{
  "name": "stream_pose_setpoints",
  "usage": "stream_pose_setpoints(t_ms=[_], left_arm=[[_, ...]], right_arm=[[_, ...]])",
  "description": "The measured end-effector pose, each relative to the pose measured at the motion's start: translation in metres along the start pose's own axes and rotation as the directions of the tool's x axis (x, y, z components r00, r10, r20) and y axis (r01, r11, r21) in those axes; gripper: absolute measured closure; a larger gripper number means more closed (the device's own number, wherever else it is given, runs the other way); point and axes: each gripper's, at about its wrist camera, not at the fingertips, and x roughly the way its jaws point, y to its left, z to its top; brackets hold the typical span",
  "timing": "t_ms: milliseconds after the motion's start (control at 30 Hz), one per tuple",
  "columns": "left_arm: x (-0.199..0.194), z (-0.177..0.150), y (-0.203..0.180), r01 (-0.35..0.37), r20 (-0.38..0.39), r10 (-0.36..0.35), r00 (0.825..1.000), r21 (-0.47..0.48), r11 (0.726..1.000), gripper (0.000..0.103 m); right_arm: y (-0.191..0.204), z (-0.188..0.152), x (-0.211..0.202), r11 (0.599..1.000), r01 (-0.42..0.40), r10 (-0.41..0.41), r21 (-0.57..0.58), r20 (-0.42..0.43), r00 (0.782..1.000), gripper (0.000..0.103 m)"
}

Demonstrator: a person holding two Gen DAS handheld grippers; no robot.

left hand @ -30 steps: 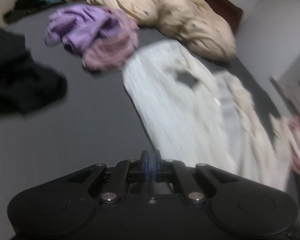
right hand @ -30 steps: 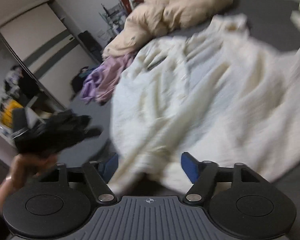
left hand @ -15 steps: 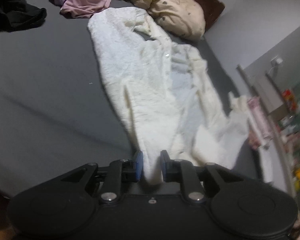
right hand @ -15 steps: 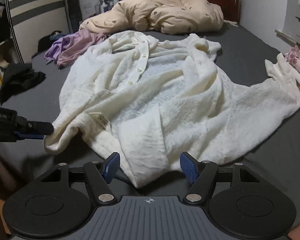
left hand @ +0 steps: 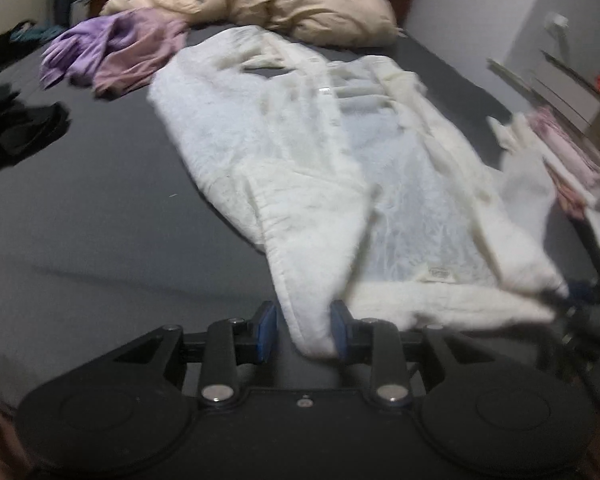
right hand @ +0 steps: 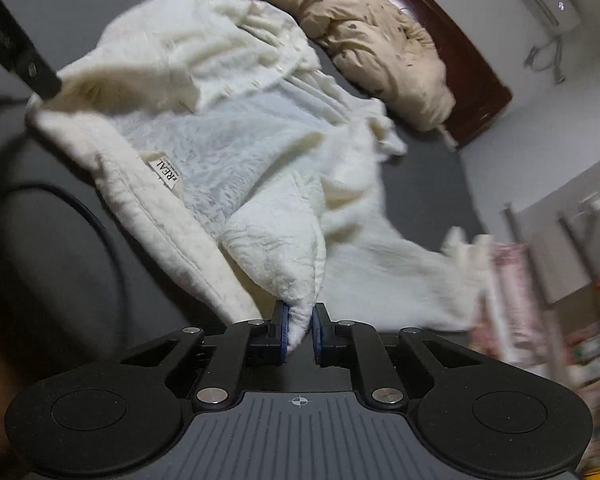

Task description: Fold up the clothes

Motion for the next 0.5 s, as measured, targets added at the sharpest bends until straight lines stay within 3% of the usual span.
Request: stream_pose_setpoints(t_ms=[67,167,400,500], left_arm=[[-0.004,-0.002,-0.010,0.000,0.015,-0.001,1.000,0.050,0.999,0.074],[-0.009,-0.006,-0.018,-0.019,0.035,0.015,0.999,0.104,0.994,0.074],[-0.013,0.002,-0.016,-0.018,0.071,0.011,0.997,0.106,0.994,0.073],[-0.004,0.009,-0.029,-0.015,0.081,0.002,0.997,0.158,0.987,0.072]], right_arm=[[-0.004,-0.009,-0.001,1.000,-0.011,0.011,0.005,-0.018,1.000,0.091],[-0.003,-0.016,-0.001,0.984,-0.144,0.148,0.103,-0.035,0.988,0.091],[-0.002,-0.009,-0.006,0.983,-0.085,0.089,0.160,-0.016,0.996,0.090],[-0.001,-0.008,-0.007,0.987,-0.062,0.067,0.151,-0.028,0.997,0.090]])
